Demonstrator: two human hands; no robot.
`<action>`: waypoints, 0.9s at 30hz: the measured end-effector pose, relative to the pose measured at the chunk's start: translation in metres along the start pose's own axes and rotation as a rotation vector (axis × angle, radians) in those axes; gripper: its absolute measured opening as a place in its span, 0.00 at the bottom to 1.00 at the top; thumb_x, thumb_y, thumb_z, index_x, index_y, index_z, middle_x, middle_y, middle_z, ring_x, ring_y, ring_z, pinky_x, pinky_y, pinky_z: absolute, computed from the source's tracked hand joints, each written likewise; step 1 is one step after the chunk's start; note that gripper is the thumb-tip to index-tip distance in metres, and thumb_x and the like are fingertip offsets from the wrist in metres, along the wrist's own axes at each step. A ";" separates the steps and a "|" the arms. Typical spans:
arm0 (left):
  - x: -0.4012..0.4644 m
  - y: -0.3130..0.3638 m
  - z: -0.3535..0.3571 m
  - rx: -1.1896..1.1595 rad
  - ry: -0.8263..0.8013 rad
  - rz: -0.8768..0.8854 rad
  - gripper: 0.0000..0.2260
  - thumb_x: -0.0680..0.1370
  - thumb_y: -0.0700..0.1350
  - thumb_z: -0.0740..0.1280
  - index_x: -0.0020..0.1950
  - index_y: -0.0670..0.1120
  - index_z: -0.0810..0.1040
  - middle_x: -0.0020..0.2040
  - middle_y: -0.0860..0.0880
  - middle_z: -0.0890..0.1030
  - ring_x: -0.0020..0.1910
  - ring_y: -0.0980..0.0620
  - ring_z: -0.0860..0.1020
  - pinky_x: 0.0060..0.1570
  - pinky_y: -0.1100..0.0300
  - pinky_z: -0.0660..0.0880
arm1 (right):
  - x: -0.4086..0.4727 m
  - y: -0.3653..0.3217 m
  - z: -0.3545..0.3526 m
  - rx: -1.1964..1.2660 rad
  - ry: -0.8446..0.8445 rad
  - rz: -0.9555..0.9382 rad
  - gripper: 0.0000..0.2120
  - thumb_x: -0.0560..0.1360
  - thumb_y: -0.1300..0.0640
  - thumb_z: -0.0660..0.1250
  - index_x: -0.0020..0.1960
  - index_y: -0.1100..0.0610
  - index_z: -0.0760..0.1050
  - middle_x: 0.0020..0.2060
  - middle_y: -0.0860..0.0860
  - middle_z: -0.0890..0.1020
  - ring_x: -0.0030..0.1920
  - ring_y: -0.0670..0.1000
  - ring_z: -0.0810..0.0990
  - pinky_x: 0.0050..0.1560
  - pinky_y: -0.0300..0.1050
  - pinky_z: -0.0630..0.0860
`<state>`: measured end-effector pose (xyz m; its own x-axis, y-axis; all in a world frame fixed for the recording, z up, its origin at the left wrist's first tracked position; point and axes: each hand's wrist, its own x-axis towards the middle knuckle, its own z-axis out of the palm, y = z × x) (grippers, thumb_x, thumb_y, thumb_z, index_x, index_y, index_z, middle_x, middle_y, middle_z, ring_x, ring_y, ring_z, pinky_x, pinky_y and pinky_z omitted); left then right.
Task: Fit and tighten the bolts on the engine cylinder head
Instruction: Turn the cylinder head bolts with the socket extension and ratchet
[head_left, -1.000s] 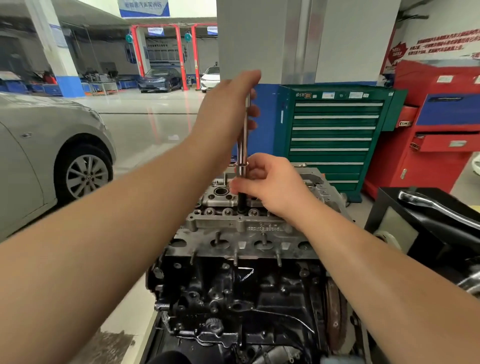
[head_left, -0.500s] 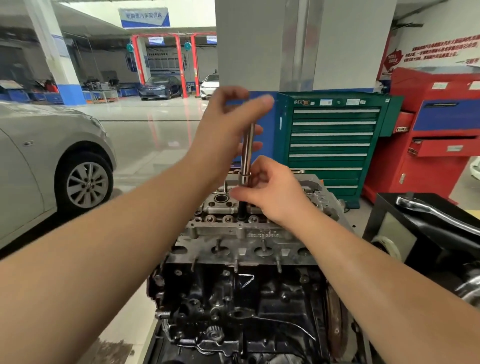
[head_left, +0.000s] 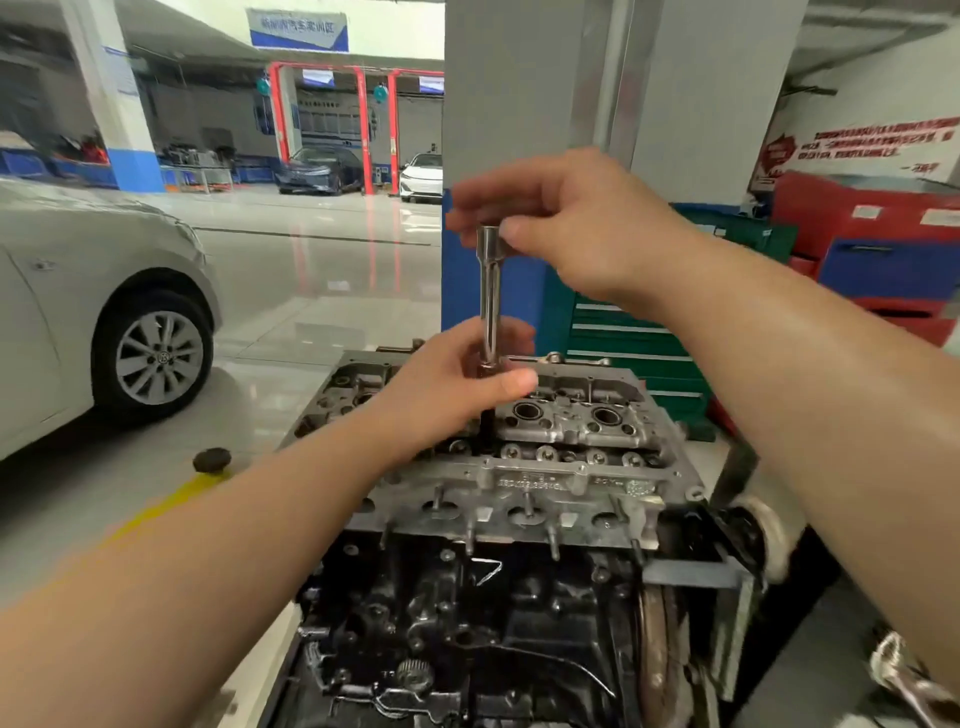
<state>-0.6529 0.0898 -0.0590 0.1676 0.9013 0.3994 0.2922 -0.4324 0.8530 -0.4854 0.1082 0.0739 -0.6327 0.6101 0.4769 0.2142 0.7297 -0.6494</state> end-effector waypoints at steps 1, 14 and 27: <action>-0.004 -0.005 0.001 0.031 0.037 -0.003 0.17 0.74 0.55 0.79 0.61 0.61 0.80 0.59 0.57 0.85 0.57 0.54 0.84 0.61 0.49 0.79 | 0.002 -0.004 -0.003 -0.138 -0.043 -0.006 0.19 0.81 0.73 0.60 0.65 0.59 0.80 0.56 0.49 0.86 0.55 0.44 0.85 0.59 0.37 0.80; -0.005 -0.017 -0.008 -0.047 0.150 -0.113 0.11 0.65 0.50 0.84 0.44 0.55 0.87 0.42 0.56 0.86 0.45 0.55 0.84 0.51 0.61 0.79 | 0.017 -0.032 -0.023 -0.750 -0.303 0.030 0.13 0.80 0.45 0.70 0.63 0.45 0.79 0.53 0.40 0.83 0.45 0.38 0.82 0.39 0.32 0.77; -0.008 -0.017 -0.007 -0.020 0.162 -0.087 0.11 0.69 0.48 0.82 0.48 0.52 0.84 0.42 0.52 0.85 0.43 0.52 0.83 0.50 0.61 0.79 | 0.026 -0.028 -0.015 -0.970 -0.275 0.085 0.19 0.80 0.35 0.62 0.51 0.49 0.79 0.36 0.48 0.85 0.33 0.45 0.83 0.37 0.47 0.76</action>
<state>-0.6653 0.0901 -0.0744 -0.0116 0.9284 0.3714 0.2797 -0.3536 0.8926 -0.4969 0.1081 0.1134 -0.7104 0.6688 0.2193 0.7016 0.6975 0.1456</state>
